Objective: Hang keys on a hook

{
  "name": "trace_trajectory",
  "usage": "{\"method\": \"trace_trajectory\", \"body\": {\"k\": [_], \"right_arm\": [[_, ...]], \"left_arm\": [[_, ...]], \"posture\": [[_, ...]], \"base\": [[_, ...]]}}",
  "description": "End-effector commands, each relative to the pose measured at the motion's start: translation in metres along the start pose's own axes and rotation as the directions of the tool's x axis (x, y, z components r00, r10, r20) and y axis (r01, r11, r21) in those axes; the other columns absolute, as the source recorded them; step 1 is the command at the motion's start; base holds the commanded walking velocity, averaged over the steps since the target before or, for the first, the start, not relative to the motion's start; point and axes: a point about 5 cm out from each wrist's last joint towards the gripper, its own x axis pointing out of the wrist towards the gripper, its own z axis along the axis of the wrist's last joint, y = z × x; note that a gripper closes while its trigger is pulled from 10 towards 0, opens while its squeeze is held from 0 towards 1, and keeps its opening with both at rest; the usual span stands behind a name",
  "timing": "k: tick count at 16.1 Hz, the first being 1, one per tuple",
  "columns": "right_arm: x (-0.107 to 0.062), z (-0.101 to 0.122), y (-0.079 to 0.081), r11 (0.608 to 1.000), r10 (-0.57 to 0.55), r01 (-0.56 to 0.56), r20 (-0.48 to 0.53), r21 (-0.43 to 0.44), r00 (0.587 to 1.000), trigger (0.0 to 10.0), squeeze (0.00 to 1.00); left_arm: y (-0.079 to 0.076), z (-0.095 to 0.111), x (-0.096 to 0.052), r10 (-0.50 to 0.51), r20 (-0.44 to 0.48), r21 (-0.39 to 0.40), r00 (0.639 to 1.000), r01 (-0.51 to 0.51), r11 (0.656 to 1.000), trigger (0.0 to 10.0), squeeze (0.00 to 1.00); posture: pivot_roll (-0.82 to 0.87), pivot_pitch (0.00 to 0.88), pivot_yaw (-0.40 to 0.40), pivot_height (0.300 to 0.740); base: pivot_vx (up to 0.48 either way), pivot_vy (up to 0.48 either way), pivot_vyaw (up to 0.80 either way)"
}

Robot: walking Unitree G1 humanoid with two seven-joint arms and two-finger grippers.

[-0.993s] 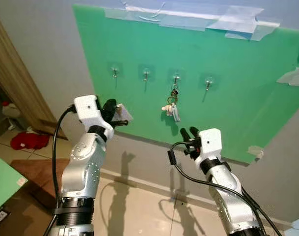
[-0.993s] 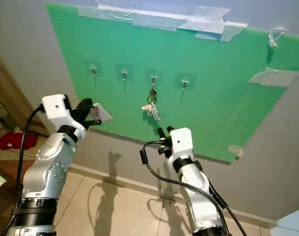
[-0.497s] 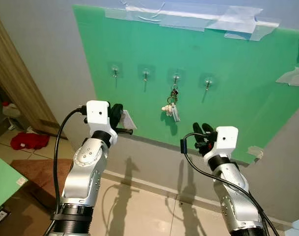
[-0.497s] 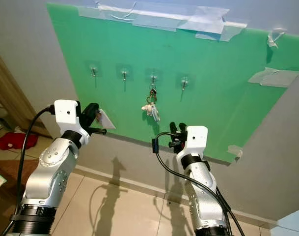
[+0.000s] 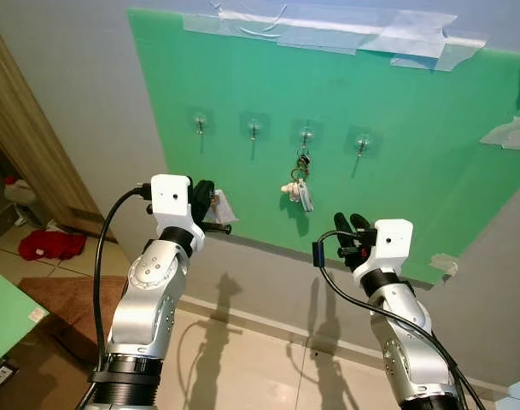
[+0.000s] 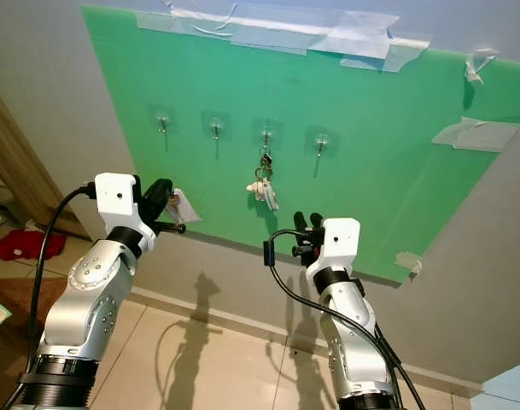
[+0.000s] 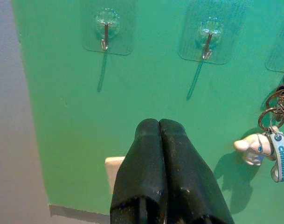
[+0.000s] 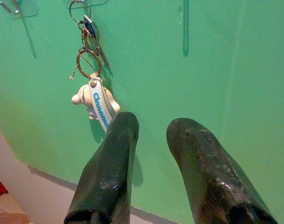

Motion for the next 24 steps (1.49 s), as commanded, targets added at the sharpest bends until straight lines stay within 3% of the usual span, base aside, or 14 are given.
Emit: {"method": "trace_trajectory", "body": {"k": [1, 5, 7, 9, 12, 17, 21, 24], "right_arm": [[0.001, 0.0, 0.0, 1.0, 0.0, 0.0, -0.006, 0.003, 1.0, 10.0, 0.0], [0.001, 0.0, 0.0, 1.0, 0.0, 0.0, -0.006, 0.003, 1.0, 10.0, 0.0], [0.008, -0.001, 0.005, 1.0, 0.028, -0.028, -0.014, 0.007, 1.0, 10.0, 0.0], [0.015, -0.001, 0.013, 0.997, 0.067, -0.067, -0.013, 0.039, 0.998, 10.0, 0.0], [0.025, 0.007, 0.012, 0.996, 0.08, -0.08, -0.005, 0.042, 0.997, 10.0, 0.0], [0.028, 0.01, 0.01, 0.997, 0.065, -0.065, 0.022, 0.036, 0.998, 10.0, 0.0], [0.028, 0.011, 0.013, 0.997, 0.064, -0.065, 0.038, 0.029, 0.997, 10.0, 0.0], [0.028, 0.012, 0.012, 0.998, 0.064, -0.064, 0.043, 0.007, 0.997, 10.0, 0.0]], "left_arm": [[-0.001, 0.005, 0.0, -0.005, 0.022, 0.016, 1.0, 0.005, 1.0, 0.0, 0.0], [-0.001, 0.005, 0.0, -0.005, 0.022, 0.016, 1.0, 0.005, 1.0, 0.0, 0.0], [-0.001, 0.011, 0.003, -0.06, 0.063, 0.243, 0.996, 0.043, 0.969, 0.0, 0.0], [-0.01, 0.003, 0.002, -0.107, 0.053, 0.32, 0.993, 0.085, 0.944, 0.0, 0.0], [-0.006, 0.0, 0.005, -0.086, 0.044, 0.275, 0.995, 0.071, 0.959, 0.0, 0.0], [-0.008, 0.002, 0.008, -0.075, 0.086, 0.217, 0.993, 0.055, 0.975, 0.0, 0.0], [-0.006, 0.005, 0.01, -0.069, 0.103, 0.223, 0.992, 0.045, 0.974, 0.0, 0.0], [-0.017, 0.014, 0.011, -0.116, 0.135, 0.226, 0.984, 0.084, 0.97, 0.0, 0.0]], "posture": [[-0.04, 0.0, 0.028, 0.74], [-0.04, 0.0, 0.028, 0.74], [-0.04, 0.0, 0.033, 0.74], [-0.04, 0.0, 0.036, 0.74], [-0.04, 0.0, 0.031, 0.74], [-0.03, 0.0, 0.029, 0.74], [-0.03, 0.0, 0.032, 0.74], [-0.04, 0.0, 0.031, 0.74]], "base": [[0.0, 0.0, 0.0], [0.0, 0.0, 0.0], [0.0, 0.0, 0.0], [0.0, 0.0, 0.0], [0.0, 0.0, 0.0], [0.0, 0.0, 0.0], [0.0, 0.0, 0.0], [0.0, 0.0, 0.0]]}}
